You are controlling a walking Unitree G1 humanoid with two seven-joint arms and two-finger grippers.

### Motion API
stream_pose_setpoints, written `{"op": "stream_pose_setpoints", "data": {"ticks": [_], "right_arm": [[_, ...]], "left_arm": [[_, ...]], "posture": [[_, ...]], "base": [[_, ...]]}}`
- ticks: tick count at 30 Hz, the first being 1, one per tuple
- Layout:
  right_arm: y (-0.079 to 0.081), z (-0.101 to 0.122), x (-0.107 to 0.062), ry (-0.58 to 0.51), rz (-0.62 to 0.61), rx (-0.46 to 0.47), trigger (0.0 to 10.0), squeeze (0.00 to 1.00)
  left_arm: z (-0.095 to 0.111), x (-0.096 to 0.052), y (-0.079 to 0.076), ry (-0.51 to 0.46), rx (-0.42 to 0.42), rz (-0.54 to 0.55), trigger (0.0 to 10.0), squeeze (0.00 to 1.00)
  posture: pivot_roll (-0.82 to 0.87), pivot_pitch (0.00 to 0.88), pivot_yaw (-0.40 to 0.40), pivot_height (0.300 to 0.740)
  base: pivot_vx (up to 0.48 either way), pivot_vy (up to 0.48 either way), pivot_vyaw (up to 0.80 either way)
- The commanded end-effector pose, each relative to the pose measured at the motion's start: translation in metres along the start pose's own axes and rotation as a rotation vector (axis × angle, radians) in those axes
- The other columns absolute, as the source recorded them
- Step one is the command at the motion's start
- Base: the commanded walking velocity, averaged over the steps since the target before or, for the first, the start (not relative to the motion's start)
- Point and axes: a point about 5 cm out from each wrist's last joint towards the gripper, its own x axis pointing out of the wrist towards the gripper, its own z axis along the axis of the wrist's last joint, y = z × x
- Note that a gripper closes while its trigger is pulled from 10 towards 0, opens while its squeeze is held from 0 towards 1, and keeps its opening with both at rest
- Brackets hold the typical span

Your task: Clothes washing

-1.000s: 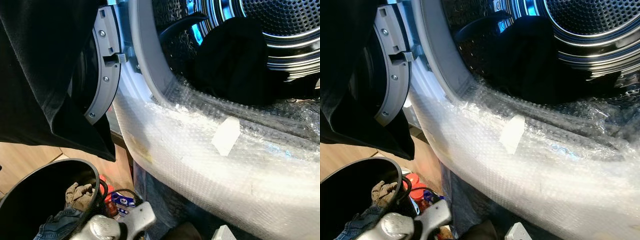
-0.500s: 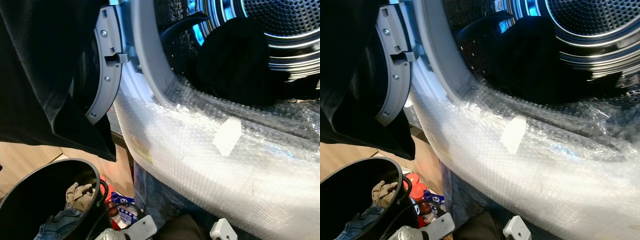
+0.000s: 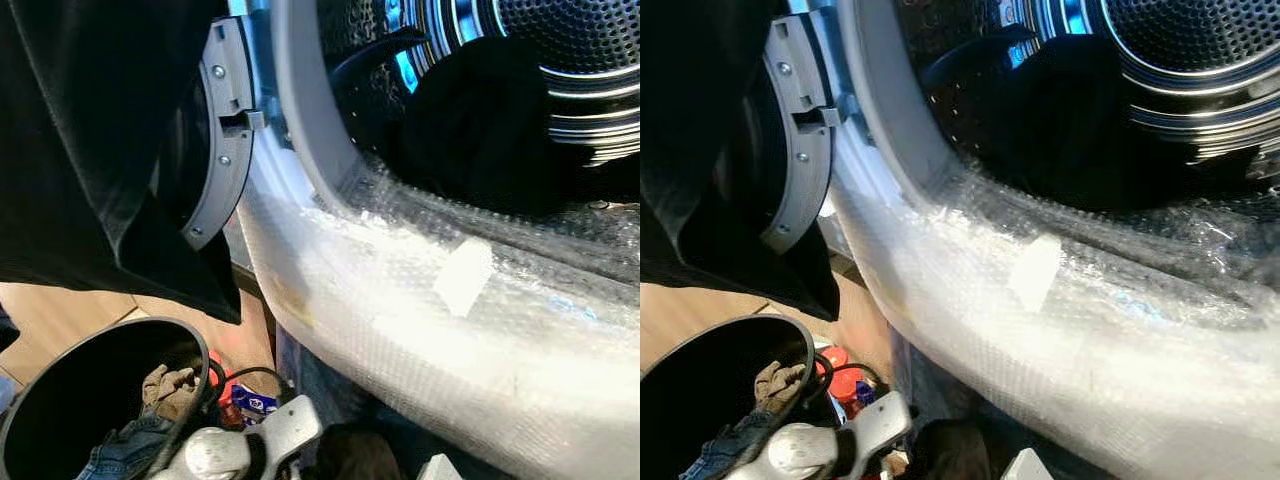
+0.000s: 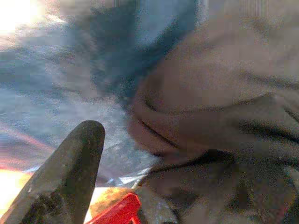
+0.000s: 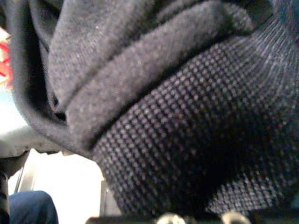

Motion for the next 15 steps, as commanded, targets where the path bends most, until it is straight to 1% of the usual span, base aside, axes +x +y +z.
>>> {"op": "stream_pose_setpoints", "data": {"ticks": [1, 2, 3, 5, 6, 7, 8, 9, 10, 11, 12, 13, 14, 15], "right_arm": [[0.0, 0.005, 0.001, -0.025, 0.001, -0.015, 0.0, 0.0], [0.001, 0.006, 0.001, -0.027, 0.001, -0.016, 0.0, 0.0], [0.001, 0.006, 0.0, -0.023, 0.007, -0.022, 0.0, 0.0], [0.003, 0.006, -0.001, -0.016, 0.015, -0.03, 0.0, 0.0], [0.005, 0.006, -0.004, -0.008, 0.024, -0.043, 0.0, 0.0], [0.007, 0.006, -0.011, -0.006, 0.031, -0.058, 0.0, 0.0], [0.007, 0.006, -0.011, -0.006, 0.031, -0.058, 0.0, 0.0], [0.008, 0.006, -0.016, -0.004, 0.034, -0.067, 0.0, 0.0], [0.008, 0.006, -0.018, 0.0, 0.04, -0.075, 0.0, 0.0], [0.008, 0.006, -0.018, 0.0, 0.04, -0.075, 0.0, 0.0], [0.009, 0.008, -0.022, 0.005, 0.049, -0.088, 0.0, 0.0], [0.01, 0.01, -0.023, 0.003, 0.051, -0.095, 0.0, 0.0], [0.01, 0.01, -0.023, 0.003, 0.051, -0.095, 0.0, 0.0], [0.008, 0.012, -0.023, -0.008, 0.043, -0.092, 0.0, 0.0]], "left_arm": [[0.023, -0.017, 0.011, -0.074, -0.018, 0.107, 10.0, 0.0], [0.026, -0.022, 0.015, -0.077, -0.022, 0.152, 10.0, 0.0], [0.025, -0.035, 0.022, -0.036, -0.021, 0.242, 10.0, 0.0], [0.021, -0.045, 0.027, 0.02, -0.022, 0.3, 10.0, 0.0], [0.019, -0.055, 0.033, 0.039, -0.058, 0.378, 10.0, 0.0], [0.01, -0.075, 0.046, 0.079, -0.129, 0.54, 10.0, 0.0], [0.01, -0.075, 0.046, 0.079, -0.129, 0.54, 10.0, 0.0], [0.002, -0.085, 0.052, 0.103, -0.164, 0.628, 10.0, 0.0], [-0.004, -0.091, 0.056, 0.117, -0.191, 0.694, 10.0, 0.0], [-0.004, -0.091, 0.056, 0.117, -0.191, 0.694, 10.0, 0.0], [-0.014, -0.096, 0.058, 0.123, -0.252, 0.778, 10.0, 0.0], [-0.02, -0.099, 0.057, 0.134, -0.293, 0.822, 10.0, 0.0], [-0.02, -0.099, 0.057, 0.134, -0.293, 0.822, 10.0, 0.0], [-0.023, -0.1, 0.058, 0.146, -0.304, 0.854, 10.0, 0.0]], "posture": [[-0.02, 0.0, 0.077, 0.74], [-0.02, 0.0, 0.077, 0.74], [-0.02, 0.0, 0.075, 0.74], [-0.03, 0.0, 0.076, 0.74], [-0.02, 0.0, 0.071, 0.74], [-0.01, 0.001, 0.065, 0.74], [-0.01, 0.001, 0.065, 0.74], [-0.01, 0.001, 0.065, 0.74], [0.0, 0.0, 0.057, 0.74], [0.0, 0.0, 0.057, 0.74], [-0.01, 0.0, 0.056, 0.74], [-0.01, 0.0, 0.056, 0.74], [-0.01, 0.0, 0.056, 0.74], [-0.02, 0.0, 0.051, 0.74]], "base": [[0.0, 0.0, 0.0], [0.0, 0.0, 0.0], [0.0, 0.0, 0.0], [0.0, 0.0, 0.0], [0.0, 0.0, 0.0], [0.0, 0.0, 0.0], [0.0, 0.0, 0.0], [0.0, 0.0, 0.0], [0.0, 0.0, 0.0], [0.0, 0.0, 0.0], [0.0, 0.0, 0.0], [0.0, 0.0, 0.0], [0.0, 0.0, 0.0], [0.0, 0.0, 0.0]]}}
